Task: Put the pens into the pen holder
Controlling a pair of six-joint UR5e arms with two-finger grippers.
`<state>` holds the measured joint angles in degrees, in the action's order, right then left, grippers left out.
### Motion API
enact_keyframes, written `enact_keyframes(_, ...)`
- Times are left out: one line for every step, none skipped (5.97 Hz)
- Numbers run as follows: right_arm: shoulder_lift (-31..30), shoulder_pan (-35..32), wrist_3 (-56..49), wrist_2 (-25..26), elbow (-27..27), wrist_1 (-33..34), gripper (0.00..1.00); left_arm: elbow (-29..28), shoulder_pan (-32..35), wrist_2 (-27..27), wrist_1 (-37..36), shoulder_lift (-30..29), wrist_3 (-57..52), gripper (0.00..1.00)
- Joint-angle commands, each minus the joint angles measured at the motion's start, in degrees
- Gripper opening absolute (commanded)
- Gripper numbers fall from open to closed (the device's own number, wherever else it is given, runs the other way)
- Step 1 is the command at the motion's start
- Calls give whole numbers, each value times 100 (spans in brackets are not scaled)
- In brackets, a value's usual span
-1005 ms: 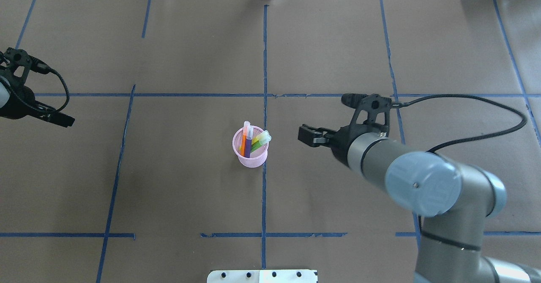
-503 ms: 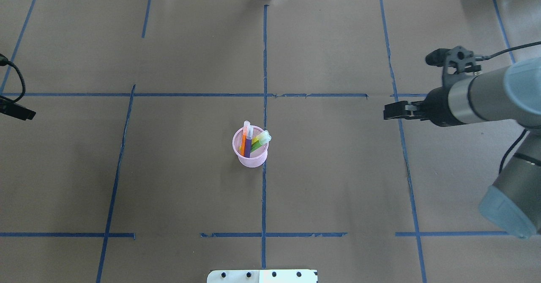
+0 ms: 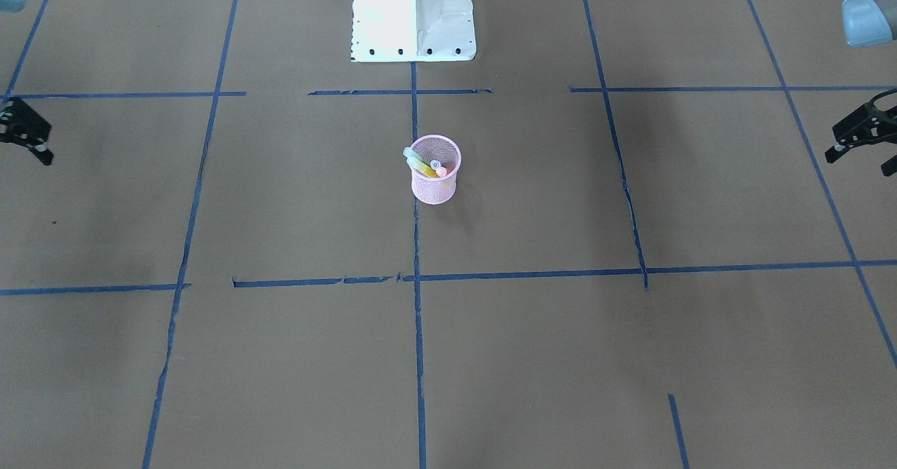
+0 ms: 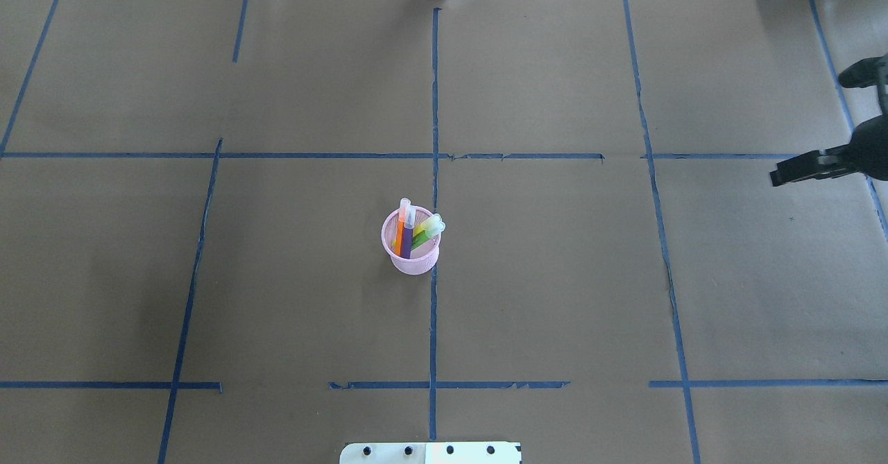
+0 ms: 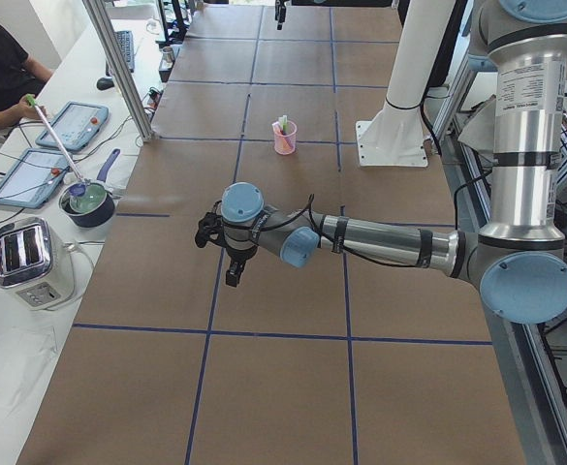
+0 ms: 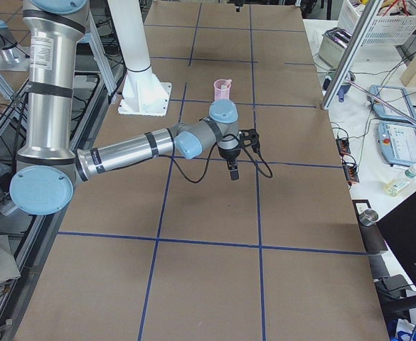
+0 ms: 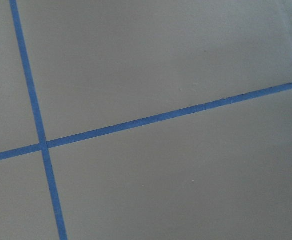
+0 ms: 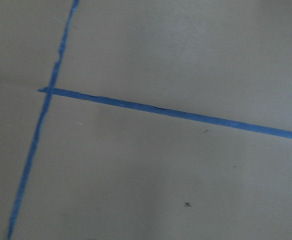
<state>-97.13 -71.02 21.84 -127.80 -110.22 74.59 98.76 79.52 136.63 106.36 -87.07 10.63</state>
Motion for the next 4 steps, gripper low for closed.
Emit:
enact_keyframes(0, -1269, -2243, -316, 465, 1120, 100, 99, 737, 39, -2037, -264, -1416, 100)
enact_keyframes(-52, -1457, -2672, -307, 475, 1659, 100, 39, 749, 21, -2189, -145, -1467, 100)
enact_keyframes(-322, -1703, -2676, -559, 414, 1725, 100, -92, 732, -57, -2190, -83, -1485, 100)
enact_keyframes(-464, -1722, -2685, -727, 457, 1709, 100, -198, 732, -58, -2112, -117, -1502, 100)
